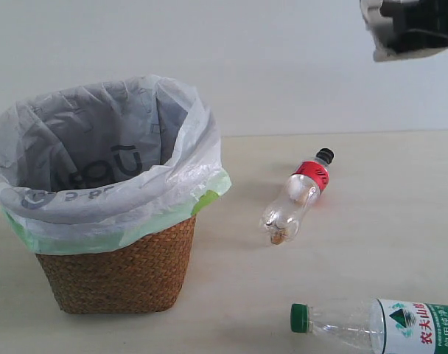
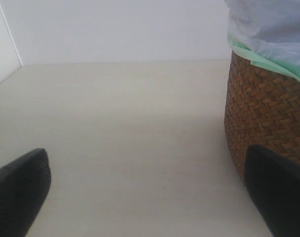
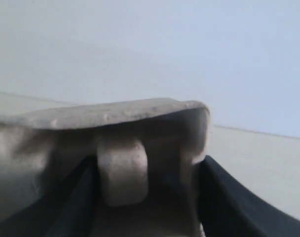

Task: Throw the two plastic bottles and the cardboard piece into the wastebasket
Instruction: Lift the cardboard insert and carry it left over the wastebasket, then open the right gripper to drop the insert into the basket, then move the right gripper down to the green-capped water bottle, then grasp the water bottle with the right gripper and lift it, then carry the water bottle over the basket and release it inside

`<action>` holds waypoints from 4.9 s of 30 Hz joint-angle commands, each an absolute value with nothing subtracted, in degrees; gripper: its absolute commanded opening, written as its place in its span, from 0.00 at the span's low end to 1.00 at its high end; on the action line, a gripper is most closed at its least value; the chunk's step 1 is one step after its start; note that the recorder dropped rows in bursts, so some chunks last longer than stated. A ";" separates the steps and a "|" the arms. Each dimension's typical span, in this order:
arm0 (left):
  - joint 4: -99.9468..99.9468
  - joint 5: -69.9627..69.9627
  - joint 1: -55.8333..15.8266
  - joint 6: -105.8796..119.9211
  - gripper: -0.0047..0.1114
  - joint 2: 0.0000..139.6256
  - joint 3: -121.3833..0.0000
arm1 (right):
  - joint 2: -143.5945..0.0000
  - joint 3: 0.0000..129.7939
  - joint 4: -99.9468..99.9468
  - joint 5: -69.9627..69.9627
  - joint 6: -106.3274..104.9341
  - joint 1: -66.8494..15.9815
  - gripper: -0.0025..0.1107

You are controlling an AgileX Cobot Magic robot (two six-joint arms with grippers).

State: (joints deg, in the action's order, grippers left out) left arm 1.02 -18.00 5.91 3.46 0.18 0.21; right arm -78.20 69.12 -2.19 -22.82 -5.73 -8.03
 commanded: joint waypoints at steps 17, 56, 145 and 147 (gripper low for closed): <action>1.02 -17.64 6.14 2.96 0.97 0.00 0.00 | -86.31 77.83 -17.75 -24.67 -10.86 -27.29 0.02; 1.02 -17.64 6.14 2.96 0.97 0.00 0.00 | -89.81 87.67 -53.87 -42.80 -18.17 -31.85 0.85; 1.02 -17.64 6.14 2.96 0.97 0.00 0.00 | -89.56 92.74 13.18 -50.90 13.12 -31.94 0.02; 1.02 -17.64 6.14 2.96 0.97 0.00 0.00 | -91.76 92.74 19.52 -56.25 15.28 -31.94 0.02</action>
State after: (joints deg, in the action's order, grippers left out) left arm 1.02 -18.00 5.91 3.46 0.18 0.21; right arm -89.15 92.51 12.54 -49.69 13.30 -31.96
